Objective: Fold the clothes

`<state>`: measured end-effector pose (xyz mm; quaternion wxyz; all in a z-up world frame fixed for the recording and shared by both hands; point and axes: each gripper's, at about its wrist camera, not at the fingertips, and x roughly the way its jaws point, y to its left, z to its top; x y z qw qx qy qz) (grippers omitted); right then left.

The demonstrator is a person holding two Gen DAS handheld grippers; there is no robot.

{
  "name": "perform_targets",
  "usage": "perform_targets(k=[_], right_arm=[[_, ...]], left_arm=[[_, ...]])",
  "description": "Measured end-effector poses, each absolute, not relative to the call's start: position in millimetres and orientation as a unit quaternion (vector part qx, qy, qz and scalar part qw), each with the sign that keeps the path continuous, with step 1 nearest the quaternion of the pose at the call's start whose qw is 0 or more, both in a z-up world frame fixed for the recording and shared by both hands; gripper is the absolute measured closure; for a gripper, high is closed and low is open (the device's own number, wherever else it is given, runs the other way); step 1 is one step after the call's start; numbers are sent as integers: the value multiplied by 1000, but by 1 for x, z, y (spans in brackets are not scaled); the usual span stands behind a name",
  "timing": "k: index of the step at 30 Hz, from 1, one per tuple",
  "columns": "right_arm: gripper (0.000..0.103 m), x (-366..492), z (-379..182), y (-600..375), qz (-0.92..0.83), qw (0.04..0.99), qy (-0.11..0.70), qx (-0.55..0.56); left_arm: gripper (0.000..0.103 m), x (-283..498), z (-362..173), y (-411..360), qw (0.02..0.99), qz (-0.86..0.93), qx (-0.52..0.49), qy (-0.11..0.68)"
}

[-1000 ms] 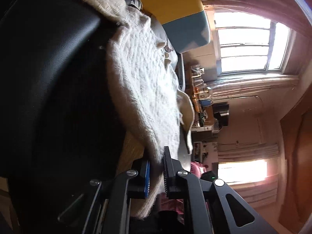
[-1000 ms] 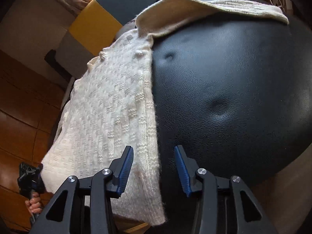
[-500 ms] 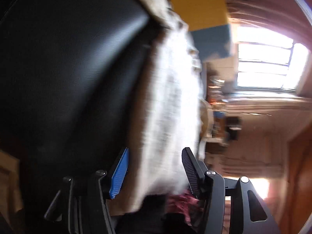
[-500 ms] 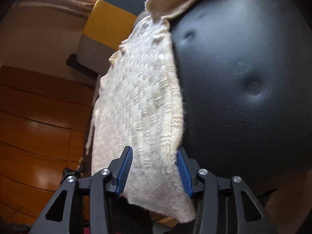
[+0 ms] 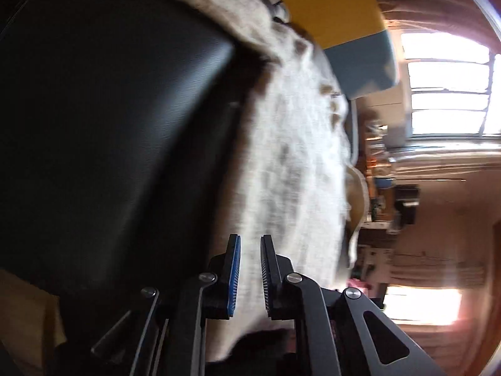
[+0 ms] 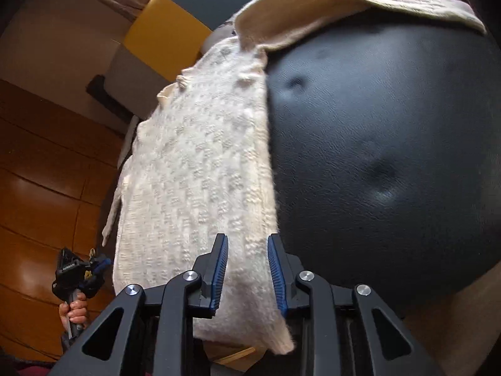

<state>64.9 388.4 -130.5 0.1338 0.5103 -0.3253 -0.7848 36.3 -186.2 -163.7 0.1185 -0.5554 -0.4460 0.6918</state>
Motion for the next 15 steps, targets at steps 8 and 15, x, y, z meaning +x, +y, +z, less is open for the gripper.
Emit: perform_targets(k=[8,15], right_arm=[[58,90,-85,345,-830,141,-195,503],[47,125,-35,313,-899,-34,25,436]], left_arm=[[22,83,-157,-192,152,727,-513,-430],[13,70,-114,-153,114,828,-486,-257]])
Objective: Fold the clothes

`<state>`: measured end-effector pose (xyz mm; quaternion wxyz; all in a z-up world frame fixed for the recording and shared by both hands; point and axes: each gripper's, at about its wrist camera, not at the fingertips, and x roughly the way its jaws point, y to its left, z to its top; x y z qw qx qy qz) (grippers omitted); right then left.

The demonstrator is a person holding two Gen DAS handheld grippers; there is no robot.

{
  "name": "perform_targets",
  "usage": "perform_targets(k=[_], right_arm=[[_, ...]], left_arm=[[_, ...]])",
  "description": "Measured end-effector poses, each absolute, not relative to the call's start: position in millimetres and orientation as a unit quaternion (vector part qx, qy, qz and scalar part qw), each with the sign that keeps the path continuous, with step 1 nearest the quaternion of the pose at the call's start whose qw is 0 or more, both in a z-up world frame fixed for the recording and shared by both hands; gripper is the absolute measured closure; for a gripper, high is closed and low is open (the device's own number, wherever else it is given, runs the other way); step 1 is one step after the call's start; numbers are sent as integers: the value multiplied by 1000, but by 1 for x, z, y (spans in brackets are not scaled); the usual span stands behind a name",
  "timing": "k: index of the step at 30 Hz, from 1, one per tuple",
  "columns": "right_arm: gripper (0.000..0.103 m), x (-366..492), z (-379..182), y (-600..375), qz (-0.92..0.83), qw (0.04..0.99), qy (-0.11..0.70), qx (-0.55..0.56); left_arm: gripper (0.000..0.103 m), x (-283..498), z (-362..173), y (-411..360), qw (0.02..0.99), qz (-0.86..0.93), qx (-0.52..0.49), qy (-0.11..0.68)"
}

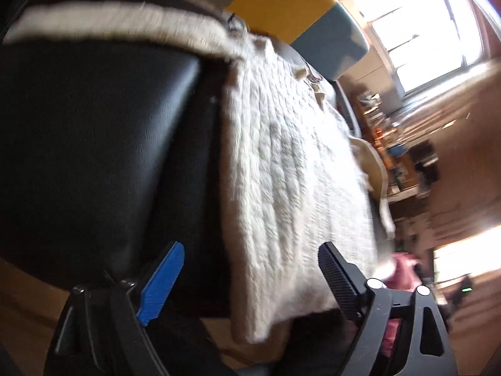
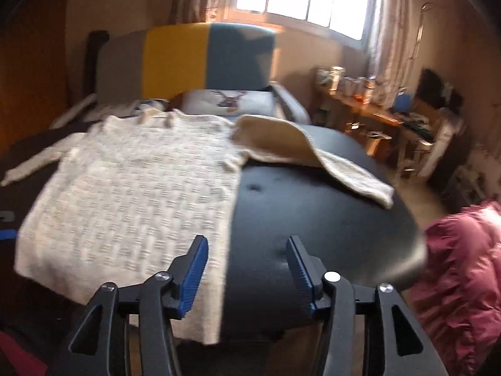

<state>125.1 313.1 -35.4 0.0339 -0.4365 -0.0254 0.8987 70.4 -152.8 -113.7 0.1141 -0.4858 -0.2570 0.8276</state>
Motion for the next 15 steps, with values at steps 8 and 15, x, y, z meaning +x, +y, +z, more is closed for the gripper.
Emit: perform_targets(k=[8,15], right_arm=[[49,143,-132,342,732,-169,395,-528],[45,149,-165,367,697,-122,492,-507]], left_arm=[[13,71,-103,-139,32,876,-458,-151],[13,79,-132,-174,42,825,-498,-265]])
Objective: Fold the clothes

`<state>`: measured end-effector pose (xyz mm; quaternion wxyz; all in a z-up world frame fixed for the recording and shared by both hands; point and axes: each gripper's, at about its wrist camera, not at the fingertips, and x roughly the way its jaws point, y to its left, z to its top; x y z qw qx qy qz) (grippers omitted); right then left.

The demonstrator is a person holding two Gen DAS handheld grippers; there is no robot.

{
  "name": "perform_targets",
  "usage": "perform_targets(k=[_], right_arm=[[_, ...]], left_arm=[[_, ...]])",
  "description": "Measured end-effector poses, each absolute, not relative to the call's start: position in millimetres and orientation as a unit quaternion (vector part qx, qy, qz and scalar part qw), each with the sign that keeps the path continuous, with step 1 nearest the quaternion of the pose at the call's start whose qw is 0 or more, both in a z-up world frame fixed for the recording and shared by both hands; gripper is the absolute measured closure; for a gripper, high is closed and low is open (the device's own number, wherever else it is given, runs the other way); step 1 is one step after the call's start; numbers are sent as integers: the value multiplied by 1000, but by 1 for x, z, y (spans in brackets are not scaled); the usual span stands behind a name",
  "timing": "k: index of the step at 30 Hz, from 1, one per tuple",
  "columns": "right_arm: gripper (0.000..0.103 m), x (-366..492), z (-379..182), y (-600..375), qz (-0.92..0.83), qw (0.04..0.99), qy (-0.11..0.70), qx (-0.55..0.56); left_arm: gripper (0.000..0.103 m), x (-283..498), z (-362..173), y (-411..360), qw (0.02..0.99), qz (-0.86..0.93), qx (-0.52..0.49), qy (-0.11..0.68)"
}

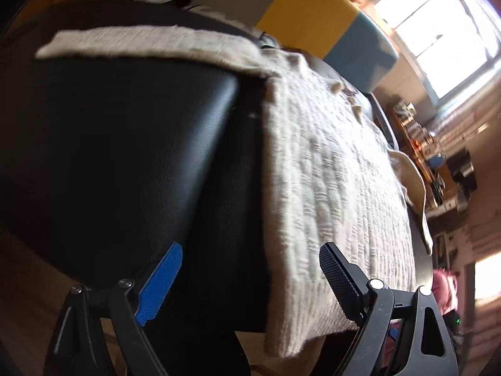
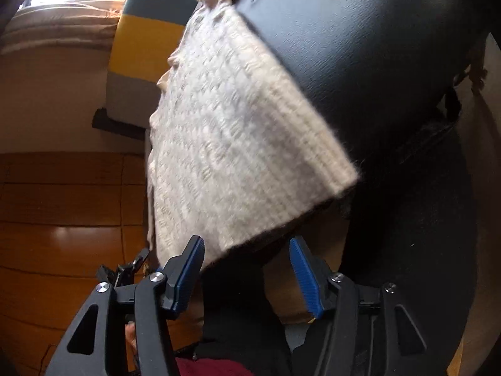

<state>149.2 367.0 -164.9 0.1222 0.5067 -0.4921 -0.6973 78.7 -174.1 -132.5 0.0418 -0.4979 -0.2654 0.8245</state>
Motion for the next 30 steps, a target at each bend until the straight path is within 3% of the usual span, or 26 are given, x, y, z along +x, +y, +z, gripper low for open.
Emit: perform_targets(k=[7,8,11,16,18,22,25,27,30], right_arm=[[47,149,-180,390,-685,85,-545,476],[54,147,-177,386,-691,102,-544,465],[88,139,-144,374,-755,127,-476,432],[86,115,-99,359,-812,145,-392,408],[78,104,-98,354,-814,115,-366,437],[78,97,-107,333,-843,54,-235,481],[78,102,-111,329,-855,58,-220,466],[70,98,-115,324,-848,69,-246,464],[69,83,-125,321,-825,82,-292,476]], left_arm=[[7,83,-137,-174,67,799,-515,-302],[7,83,-137,-172,74,798,-515,-303],[7,82,-135,-170,103,786,-518,-320],[7,85,-129,-159,141,787,-517,-306],[7,87,-133,-155,158,775,-527,-311],[7,86,-138,-153,165,763,-532,-328],[7,80,-137,-151,160,762,-533,-330],[6,78,-136,-149,159,761,-536,-328],[6,79,-134,-143,164,763,-543,-310]])
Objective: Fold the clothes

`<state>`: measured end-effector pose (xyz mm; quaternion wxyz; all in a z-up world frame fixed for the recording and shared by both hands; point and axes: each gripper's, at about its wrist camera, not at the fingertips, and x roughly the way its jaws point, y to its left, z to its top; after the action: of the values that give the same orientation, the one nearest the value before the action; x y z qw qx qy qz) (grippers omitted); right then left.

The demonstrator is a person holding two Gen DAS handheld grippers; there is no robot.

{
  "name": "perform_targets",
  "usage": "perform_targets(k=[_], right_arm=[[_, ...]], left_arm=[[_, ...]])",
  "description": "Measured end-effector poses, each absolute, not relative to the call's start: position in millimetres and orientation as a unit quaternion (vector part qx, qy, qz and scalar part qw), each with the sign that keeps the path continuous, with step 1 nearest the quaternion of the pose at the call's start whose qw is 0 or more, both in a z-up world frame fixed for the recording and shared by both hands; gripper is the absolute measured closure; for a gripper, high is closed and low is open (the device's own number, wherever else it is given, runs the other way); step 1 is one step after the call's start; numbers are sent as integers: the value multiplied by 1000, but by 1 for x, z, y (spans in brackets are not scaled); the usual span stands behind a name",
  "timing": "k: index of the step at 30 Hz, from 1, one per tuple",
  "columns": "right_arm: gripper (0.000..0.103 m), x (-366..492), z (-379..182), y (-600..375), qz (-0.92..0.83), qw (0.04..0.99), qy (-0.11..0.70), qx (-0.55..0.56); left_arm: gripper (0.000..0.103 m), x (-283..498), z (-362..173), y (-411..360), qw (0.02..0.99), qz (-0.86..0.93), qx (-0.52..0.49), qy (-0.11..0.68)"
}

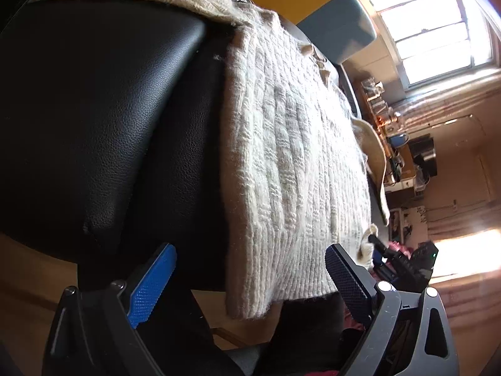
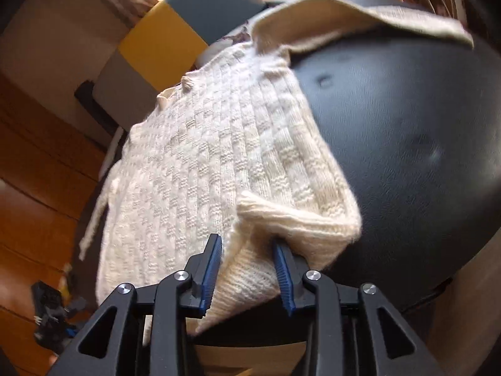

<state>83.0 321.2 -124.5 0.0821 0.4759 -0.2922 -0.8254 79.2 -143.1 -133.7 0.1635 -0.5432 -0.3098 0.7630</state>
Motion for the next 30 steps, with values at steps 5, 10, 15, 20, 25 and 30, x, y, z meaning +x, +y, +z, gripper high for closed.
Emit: perform_targets(k=[5,10,15,20,25,30], right_arm=[[67,76,-119,304,-836,96,-224,491],[66,71,-118,298,-833,90,-201,507],[66,66,-116,298,-827,91,-206,516],[66,64,-111,305,-830,99,-220,503],[66,66,-109,312,-832,97,-234,494],[64,93,-70,298,-871,128,-167,444]], left_arm=[[6,86,-132,-143,182,762,-548,-293],[7,90,-131,-137,190,769,-543,-279],[96,77,-132,-129,198,752,-561,-284],[96,45,-100,-143,280,687,-511,-435],[96,-10,-73,-147,253,694,-498,-455],[96,-36,-66,-129,238,704,-517,-424]])
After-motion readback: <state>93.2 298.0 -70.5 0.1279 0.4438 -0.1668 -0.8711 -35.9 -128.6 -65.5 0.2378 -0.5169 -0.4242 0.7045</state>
